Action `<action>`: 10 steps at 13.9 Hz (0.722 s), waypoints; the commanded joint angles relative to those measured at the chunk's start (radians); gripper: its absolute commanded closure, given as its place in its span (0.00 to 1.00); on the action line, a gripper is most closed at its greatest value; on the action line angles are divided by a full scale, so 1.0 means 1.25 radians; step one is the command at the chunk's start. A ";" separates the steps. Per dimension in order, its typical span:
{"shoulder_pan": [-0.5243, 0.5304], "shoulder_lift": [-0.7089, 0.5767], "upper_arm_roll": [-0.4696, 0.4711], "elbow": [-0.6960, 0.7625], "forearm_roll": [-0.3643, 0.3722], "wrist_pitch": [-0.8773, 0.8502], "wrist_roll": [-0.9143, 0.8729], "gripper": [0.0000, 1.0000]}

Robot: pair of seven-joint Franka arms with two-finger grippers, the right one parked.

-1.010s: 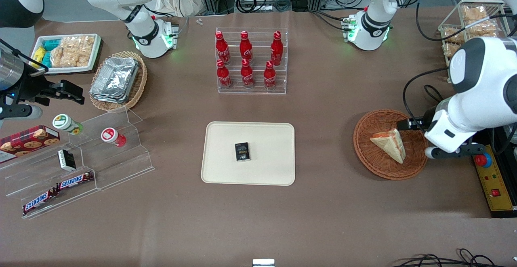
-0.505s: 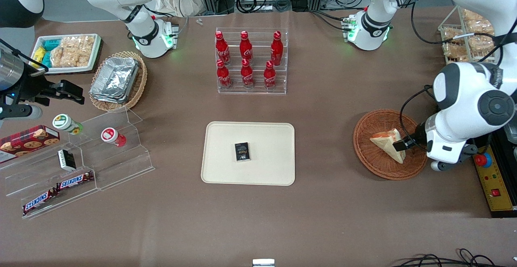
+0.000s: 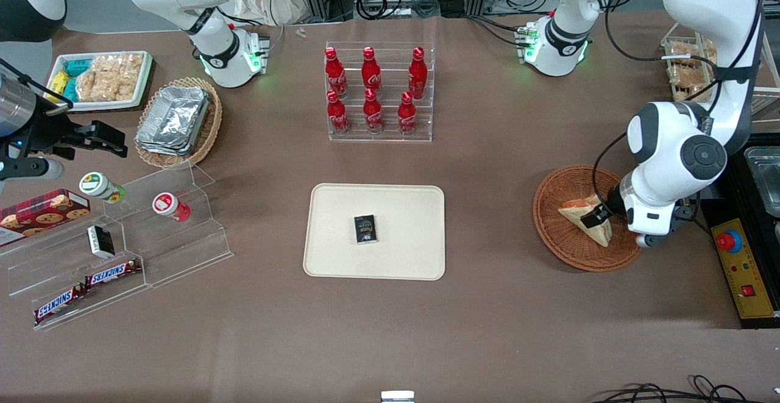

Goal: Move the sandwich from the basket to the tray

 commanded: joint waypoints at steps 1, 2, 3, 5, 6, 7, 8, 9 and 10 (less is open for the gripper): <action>0.006 -0.022 -0.001 -0.051 -0.004 0.032 -0.015 0.00; 0.006 -0.012 -0.001 -0.052 -0.004 0.039 -0.017 0.00; 0.006 0.002 -0.001 -0.052 -0.004 0.052 -0.031 0.00; 0.007 0.026 -0.001 -0.052 -0.005 0.077 -0.049 0.00; 0.007 0.040 -0.001 -0.049 -0.005 0.081 -0.064 0.00; 0.007 0.054 -0.001 -0.039 -0.007 0.083 -0.092 0.00; 0.006 0.074 -0.002 -0.020 -0.007 0.094 -0.124 0.00; 0.005 0.095 -0.003 -0.002 -0.007 0.099 -0.151 0.07; 0.003 0.106 -0.003 0.014 -0.007 0.099 -0.182 0.31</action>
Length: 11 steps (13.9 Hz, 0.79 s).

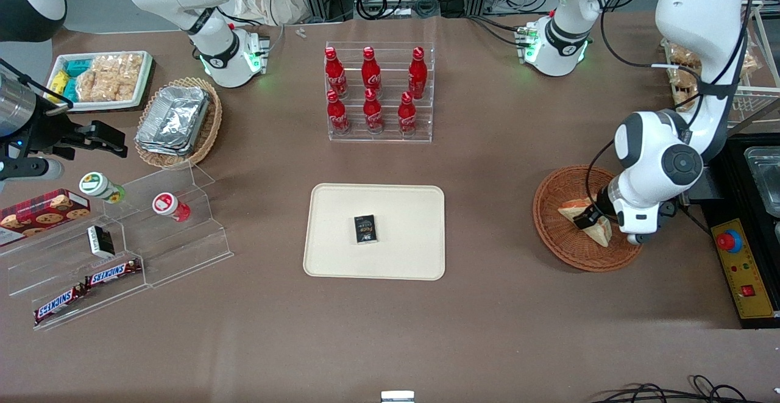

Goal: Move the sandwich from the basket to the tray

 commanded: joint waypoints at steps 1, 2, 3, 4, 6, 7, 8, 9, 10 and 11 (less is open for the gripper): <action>-0.003 0.039 -0.003 0.048 -0.005 0.007 -0.074 0.60; -0.005 0.039 -0.003 0.048 -0.007 0.007 -0.078 0.87; -0.003 0.039 -0.003 0.048 -0.005 0.007 -0.078 1.00; -0.003 0.038 -0.003 0.048 -0.007 0.007 -0.078 1.00; -0.002 0.033 -0.003 0.063 -0.003 -0.003 -0.068 1.00; -0.002 0.026 -0.005 0.075 0.001 -0.021 -0.066 1.00; -0.006 0.014 -0.006 0.098 0.006 -0.070 -0.063 1.00; -0.008 0.011 -0.008 0.135 0.007 -0.137 -0.052 1.00; -0.011 0.010 -0.011 0.179 0.007 -0.219 -0.032 1.00; -0.019 0.007 -0.013 0.229 0.007 -0.288 -0.022 1.00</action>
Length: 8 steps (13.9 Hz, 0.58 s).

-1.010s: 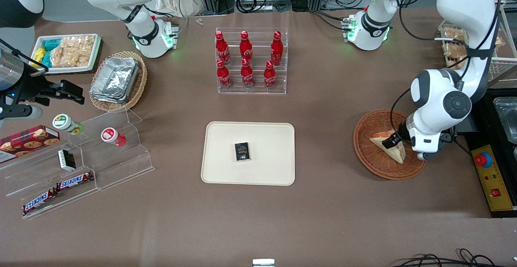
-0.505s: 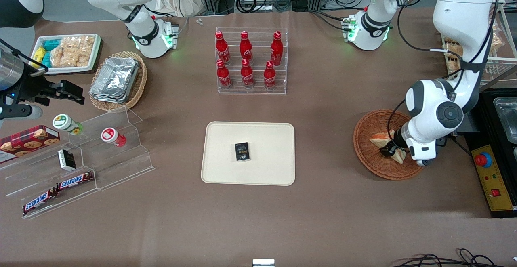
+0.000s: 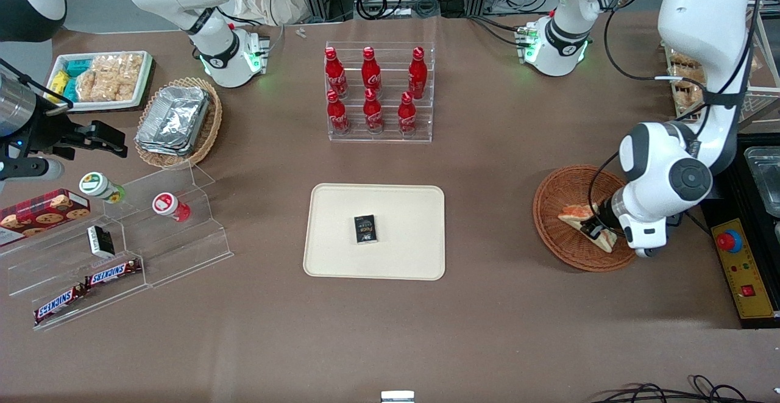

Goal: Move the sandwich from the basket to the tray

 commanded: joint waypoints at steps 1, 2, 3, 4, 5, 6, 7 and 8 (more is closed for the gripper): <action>-0.022 -0.013 -0.002 0.141 0.005 -0.192 0.024 1.00; -0.029 -0.010 -0.007 0.203 0.002 -0.263 0.024 1.00; -0.043 -0.006 -0.022 0.262 0.000 -0.329 0.023 1.00; -0.056 0.001 -0.038 0.304 -0.006 -0.370 0.013 1.00; -0.076 0.010 -0.059 0.325 -0.006 -0.387 0.006 1.00; -0.103 0.014 -0.073 0.329 -0.008 -0.386 0.002 1.00; -0.138 0.029 -0.077 0.330 -0.008 -0.384 0.002 1.00; -0.182 0.049 -0.077 0.330 -0.008 -0.382 0.002 1.00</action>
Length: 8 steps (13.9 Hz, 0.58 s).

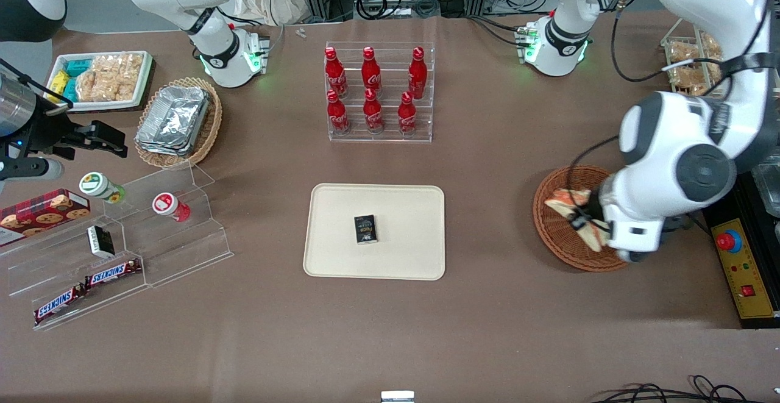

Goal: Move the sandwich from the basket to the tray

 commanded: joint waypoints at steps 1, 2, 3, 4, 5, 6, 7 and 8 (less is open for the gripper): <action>-0.119 0.083 0.003 0.032 0.002 -0.011 -0.006 1.00; -0.164 0.111 0.004 0.040 0.004 -0.009 -0.007 1.00; -0.188 0.137 0.004 0.062 0.004 -0.009 -0.006 1.00; -0.193 0.157 0.003 0.072 -0.002 -0.009 0.003 1.00; -0.203 0.174 -0.005 0.079 -0.005 -0.005 0.004 1.00; -0.222 0.186 -0.013 0.081 -0.007 0.000 0.004 1.00; -0.240 0.204 -0.016 0.082 -0.007 0.020 0.004 1.00; -0.266 0.220 -0.016 0.081 -0.007 0.059 0.001 1.00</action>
